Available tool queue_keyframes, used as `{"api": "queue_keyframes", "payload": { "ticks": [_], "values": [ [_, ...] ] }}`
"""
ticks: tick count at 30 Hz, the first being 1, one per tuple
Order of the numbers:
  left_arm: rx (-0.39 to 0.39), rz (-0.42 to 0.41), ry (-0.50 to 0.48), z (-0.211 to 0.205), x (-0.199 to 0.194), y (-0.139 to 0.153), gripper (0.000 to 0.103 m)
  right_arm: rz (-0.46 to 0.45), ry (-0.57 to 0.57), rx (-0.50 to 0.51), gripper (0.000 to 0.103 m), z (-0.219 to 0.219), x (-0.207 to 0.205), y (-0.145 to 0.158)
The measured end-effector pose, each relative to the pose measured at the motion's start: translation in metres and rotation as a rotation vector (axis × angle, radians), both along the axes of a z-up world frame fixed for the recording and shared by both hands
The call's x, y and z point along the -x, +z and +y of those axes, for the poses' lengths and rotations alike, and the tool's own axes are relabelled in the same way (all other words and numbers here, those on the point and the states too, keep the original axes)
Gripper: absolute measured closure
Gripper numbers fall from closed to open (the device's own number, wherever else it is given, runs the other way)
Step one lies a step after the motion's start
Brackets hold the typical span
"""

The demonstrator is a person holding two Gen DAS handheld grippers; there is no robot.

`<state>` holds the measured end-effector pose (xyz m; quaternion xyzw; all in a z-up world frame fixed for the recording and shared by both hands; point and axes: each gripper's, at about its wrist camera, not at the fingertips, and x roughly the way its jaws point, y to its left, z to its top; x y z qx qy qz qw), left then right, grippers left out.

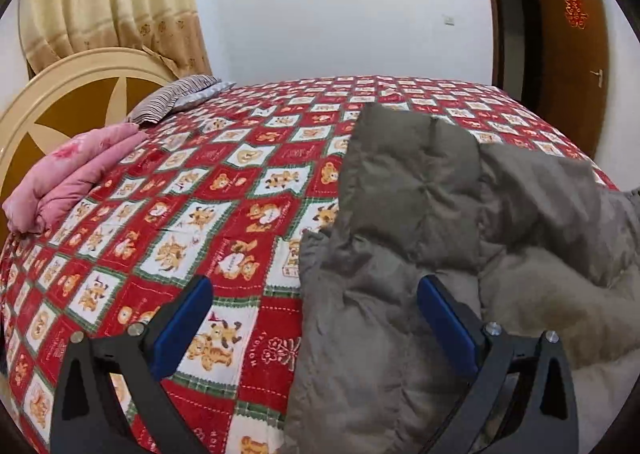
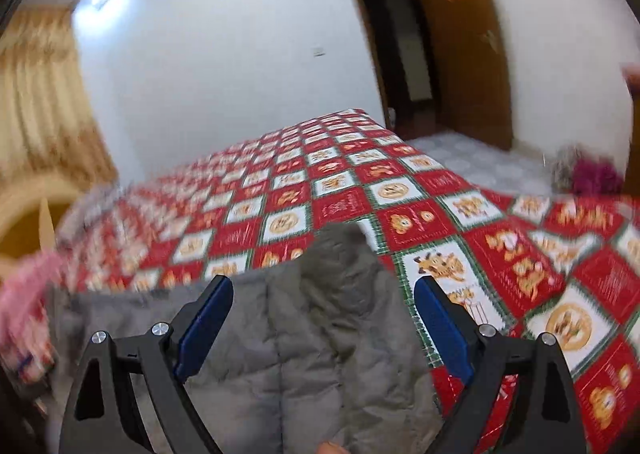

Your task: Fold large clothes

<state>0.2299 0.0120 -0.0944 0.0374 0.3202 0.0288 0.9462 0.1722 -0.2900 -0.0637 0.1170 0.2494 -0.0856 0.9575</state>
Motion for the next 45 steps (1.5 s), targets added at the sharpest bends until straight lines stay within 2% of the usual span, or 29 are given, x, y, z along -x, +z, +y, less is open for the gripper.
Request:
{"api": "queue_keyframes", "payload": {
  "ticks": [3,6,9,11,13,14,16,18,20,25,29,35,45],
  "values": [
    [-0.003,-0.067,-0.002,-0.008,0.012,0.029,0.000,0.031,0.062,0.094,0.011,0.031,0.001,0.006],
    [0.023,-0.171,-0.101,-0.034,0.029,0.062,0.000,0.061,0.113,0.133,0.011,0.062,0.009,0.008],
    [-0.047,-0.220,-0.240,-0.077,0.029,0.064,0.000,0.102,0.153,0.174,0.011,0.090,0.010,-0.005],
    [-0.128,-0.180,-0.252,-0.102,0.010,0.042,0.000,0.124,0.163,0.202,0.011,0.101,0.004,-0.017],
    [-0.218,-0.110,-0.168,-0.111,-0.015,0.011,0.000,0.141,0.154,0.221,0.011,0.105,-0.004,-0.026],
    [-0.238,-0.070,-0.112,-0.109,-0.026,-0.002,0.000,0.152,0.153,0.219,0.011,0.106,-0.009,-0.030],
    [-0.169,0.037,-0.040,-0.090,-0.048,-0.031,0.000,0.159,0.147,0.228,0.011,0.108,-0.016,-0.034],
    [-0.088,0.071,-0.022,-0.074,-0.053,-0.042,0.000,0.171,0.145,0.224,0.011,0.107,-0.023,-0.040],
    [-0.064,0.072,-0.021,-0.071,-0.053,-0.043,0.000,0.195,0.149,0.209,0.011,0.105,-0.029,-0.049],
    [-0.092,0.087,-0.029,-0.082,-0.054,-0.049,0.000,0.241,0.128,0.222,0.011,0.107,-0.036,-0.066],
    [-0.105,0.110,-0.037,-0.086,-0.056,-0.052,0.000,0.272,0.123,0.190,0.011,0.101,-0.036,-0.076],
    [-0.128,0.139,-0.038,-0.089,-0.059,-0.057,0.000,0.306,0.127,0.163,0.011,0.096,-0.043,-0.083],
    [-0.154,0.153,-0.029,-0.093,-0.062,-0.060,0.000,0.361,0.126,0.172,0.009,0.097,-0.055,-0.093]
  ]
}}
